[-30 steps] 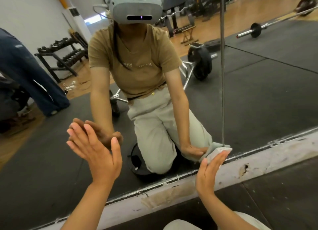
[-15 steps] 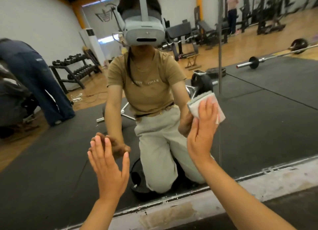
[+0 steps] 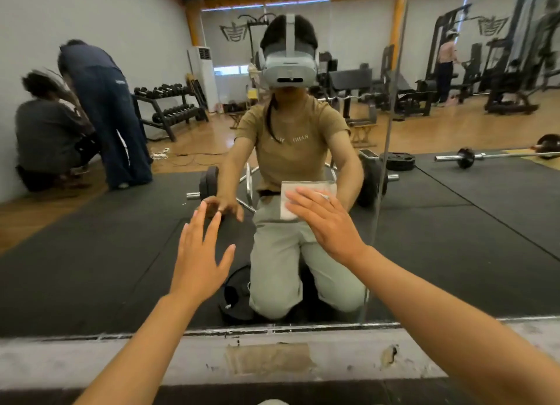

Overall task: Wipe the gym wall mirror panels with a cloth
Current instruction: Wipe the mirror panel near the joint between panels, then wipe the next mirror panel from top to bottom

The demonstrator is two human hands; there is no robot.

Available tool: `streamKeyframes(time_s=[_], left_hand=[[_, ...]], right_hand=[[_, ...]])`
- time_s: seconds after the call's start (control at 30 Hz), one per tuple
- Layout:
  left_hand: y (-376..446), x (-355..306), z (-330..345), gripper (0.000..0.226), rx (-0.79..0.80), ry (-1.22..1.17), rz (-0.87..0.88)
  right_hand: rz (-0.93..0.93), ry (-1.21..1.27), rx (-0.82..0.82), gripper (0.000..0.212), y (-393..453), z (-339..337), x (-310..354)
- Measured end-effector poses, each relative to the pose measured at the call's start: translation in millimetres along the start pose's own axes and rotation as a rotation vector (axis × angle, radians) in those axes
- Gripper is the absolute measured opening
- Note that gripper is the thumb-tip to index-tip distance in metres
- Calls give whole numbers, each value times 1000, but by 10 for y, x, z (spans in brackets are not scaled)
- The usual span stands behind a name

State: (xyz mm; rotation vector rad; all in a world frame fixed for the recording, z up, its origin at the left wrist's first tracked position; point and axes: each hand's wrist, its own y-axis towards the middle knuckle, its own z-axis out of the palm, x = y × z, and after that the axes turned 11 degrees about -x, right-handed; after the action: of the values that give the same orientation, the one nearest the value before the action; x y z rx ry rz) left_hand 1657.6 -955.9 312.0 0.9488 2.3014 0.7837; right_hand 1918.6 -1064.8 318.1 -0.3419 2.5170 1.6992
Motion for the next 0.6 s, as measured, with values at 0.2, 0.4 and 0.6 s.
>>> streamKeyframes(time_s=[0.2, 0.4, 0.6], left_hand=[[34, -107, -220, 67, 75, 39, -49], [-85, -311, -528, 63, 207, -116, -65], [-168, -697, -1143, 68, 424, -209, -105]], right_hand=[[123, 144, 106, 38, 62, -172, 163], [254, 228, 297, 34, 20, -464, 235], [487, 263, 515, 35, 162, -1144, 527]])
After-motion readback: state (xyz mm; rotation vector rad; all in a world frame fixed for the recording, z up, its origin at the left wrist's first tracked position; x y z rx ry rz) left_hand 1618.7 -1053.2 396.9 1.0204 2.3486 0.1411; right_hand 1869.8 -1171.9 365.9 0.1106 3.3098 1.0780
